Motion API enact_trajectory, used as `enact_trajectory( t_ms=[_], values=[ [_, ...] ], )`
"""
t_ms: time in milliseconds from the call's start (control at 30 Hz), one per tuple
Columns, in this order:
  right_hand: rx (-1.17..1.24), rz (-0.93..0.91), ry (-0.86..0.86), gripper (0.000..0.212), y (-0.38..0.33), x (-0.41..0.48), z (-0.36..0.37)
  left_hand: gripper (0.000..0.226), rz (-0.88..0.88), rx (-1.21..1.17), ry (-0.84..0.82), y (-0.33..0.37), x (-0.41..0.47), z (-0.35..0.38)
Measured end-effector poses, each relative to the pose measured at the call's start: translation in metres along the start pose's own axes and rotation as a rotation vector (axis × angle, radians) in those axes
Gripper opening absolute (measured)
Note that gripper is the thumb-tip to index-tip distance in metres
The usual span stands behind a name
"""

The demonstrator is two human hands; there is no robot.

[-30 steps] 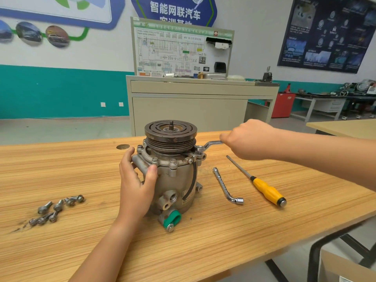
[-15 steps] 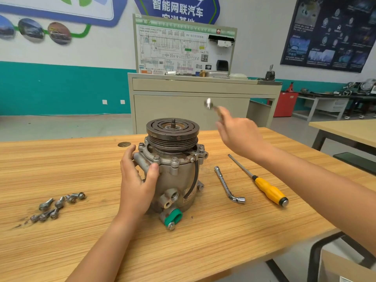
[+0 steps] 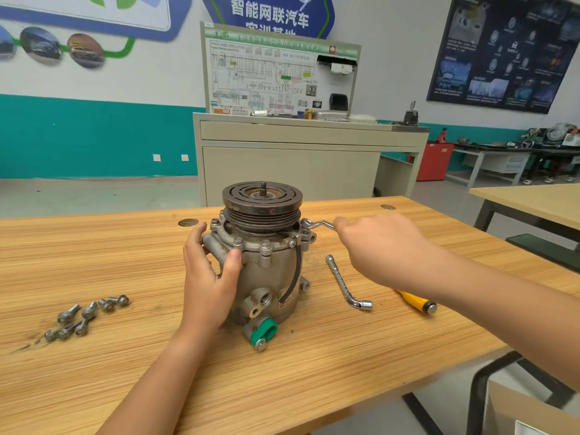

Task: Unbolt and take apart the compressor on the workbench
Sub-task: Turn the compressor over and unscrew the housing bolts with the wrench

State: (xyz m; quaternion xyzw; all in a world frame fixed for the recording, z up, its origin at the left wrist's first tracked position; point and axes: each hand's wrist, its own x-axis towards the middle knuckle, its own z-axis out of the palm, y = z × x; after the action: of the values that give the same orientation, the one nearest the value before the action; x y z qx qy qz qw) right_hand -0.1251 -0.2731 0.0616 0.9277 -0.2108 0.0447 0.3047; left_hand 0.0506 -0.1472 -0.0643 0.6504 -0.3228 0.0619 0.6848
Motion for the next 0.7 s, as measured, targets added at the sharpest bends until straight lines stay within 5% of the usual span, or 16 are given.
enact_trajectory(
  t_ms=[167,300,467,700],
  values=[
    [-0.280,-0.170,-0.005,0.028,-0.001,0.004,-0.018,0.078,0.005,0.007,0.008,0.001,0.001,0.003],
    [-0.251,-0.202,-0.023,0.006,0.009,0.011,-0.019,0.076,0.006,0.006,0.009,0.001,0.001,0.003],
    [-0.252,-0.228,-0.025,0.008,0.028,0.039,0.000,0.076,0.014,0.008,0.014,0.000,0.001,0.003],
    [0.049,-0.285,0.221,0.035,0.011,0.103,0.026,0.074,0.012,0.012,0.003,-0.001,0.002,0.002]
  ],
)
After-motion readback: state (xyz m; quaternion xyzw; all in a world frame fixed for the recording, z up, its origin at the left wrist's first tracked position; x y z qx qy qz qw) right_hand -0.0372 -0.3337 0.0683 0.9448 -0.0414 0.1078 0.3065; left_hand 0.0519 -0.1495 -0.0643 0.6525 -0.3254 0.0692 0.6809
